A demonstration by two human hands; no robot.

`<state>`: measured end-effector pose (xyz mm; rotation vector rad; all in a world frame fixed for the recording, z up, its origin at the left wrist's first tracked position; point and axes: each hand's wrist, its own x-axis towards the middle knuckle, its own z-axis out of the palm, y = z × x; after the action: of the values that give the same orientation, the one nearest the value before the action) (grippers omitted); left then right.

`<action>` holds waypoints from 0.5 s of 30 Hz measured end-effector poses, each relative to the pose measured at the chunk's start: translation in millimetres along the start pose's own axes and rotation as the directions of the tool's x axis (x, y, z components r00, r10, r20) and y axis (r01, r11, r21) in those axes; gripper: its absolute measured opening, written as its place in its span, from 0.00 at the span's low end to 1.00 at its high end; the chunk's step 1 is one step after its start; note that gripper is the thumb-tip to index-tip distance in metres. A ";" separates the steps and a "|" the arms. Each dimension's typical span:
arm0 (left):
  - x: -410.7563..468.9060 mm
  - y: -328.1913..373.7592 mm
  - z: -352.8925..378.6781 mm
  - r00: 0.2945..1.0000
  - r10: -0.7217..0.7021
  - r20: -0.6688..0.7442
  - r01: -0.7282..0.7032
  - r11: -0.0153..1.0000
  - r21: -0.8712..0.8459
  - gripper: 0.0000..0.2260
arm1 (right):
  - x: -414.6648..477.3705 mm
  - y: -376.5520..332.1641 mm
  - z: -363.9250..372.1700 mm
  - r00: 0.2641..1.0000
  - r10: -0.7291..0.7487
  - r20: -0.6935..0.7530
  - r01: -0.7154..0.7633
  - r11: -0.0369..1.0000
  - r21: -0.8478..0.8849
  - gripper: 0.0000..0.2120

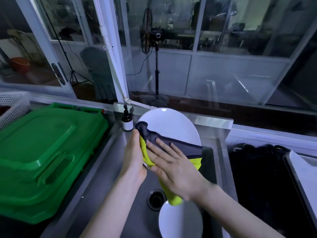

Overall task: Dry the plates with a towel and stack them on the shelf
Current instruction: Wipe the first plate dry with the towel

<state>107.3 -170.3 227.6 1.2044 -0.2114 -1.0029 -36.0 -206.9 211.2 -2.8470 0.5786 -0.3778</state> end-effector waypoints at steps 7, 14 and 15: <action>-8.7 -12.1 5.8 0.997 0.064 -0.043 -0.065 0.998 -0.020 0.10 | 52.6 42.6 -18.6 0.915 0.374 -0.151 -0.379 0.925 -0.002 0.24; -2.9 7.5 -9.5 0.988 0.103 -0.114 -0.105 0.994 -0.008 0.13 | 7.0 21.9 -11.6 0.986 0.167 0.001 -0.166 0.981 -0.099 0.26; -5.0 5.7 -7.9 0.992 0.081 -0.097 -0.083 0.996 -0.015 0.15 | 1.7 12.5 -7.3 0.994 0.104 0.034 -0.101 0.993 -0.064 0.25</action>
<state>112.3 -161.2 231.1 1.2145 -0.1736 -0.8717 -41.0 -219.9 215.3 -2.8622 0.7384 -0.2938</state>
